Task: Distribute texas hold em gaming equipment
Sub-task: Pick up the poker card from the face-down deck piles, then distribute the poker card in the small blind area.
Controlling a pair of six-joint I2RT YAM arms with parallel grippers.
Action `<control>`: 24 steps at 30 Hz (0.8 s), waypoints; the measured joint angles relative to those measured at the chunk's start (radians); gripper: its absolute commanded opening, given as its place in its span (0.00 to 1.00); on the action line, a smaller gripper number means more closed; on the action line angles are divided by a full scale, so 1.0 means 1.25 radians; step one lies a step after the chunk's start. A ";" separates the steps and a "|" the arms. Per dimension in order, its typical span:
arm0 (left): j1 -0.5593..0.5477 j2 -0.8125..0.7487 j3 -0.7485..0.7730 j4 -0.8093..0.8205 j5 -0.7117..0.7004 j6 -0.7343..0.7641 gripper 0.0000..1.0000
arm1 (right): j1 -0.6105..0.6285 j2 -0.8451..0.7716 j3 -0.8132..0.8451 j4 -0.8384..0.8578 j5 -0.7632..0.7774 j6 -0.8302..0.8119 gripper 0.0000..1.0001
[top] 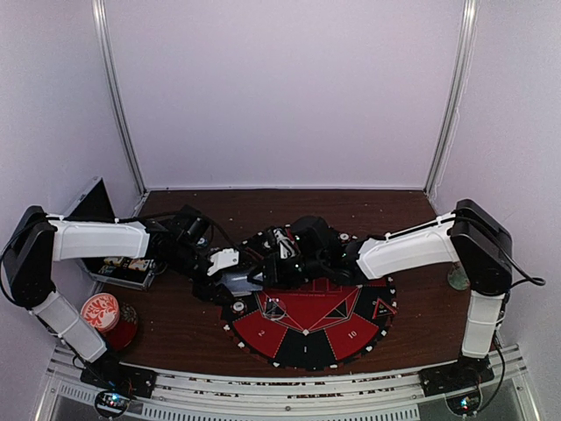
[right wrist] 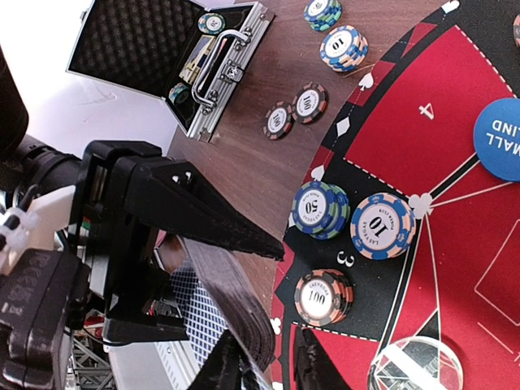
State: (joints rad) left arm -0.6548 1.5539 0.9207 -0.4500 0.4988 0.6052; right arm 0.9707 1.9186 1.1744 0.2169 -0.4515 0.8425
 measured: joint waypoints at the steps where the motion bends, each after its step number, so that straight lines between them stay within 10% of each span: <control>1: 0.000 0.000 0.000 0.000 0.000 0.000 0.43 | 0.000 -0.002 -0.003 0.001 -0.002 0.000 0.19; 9: 0.000 0.000 0.000 0.000 0.005 0.003 0.43 | 0.000 -0.042 -0.030 -0.004 -0.004 -0.004 0.00; 24: -0.001 0.000 -0.001 -0.002 0.014 0.004 0.43 | -0.001 -0.076 -0.081 0.052 -0.034 0.000 0.00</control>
State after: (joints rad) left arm -0.6556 1.5539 0.9199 -0.4530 0.5159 0.6102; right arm 0.9699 1.8233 1.0725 0.2825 -0.4934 0.8425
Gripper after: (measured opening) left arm 0.537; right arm 0.007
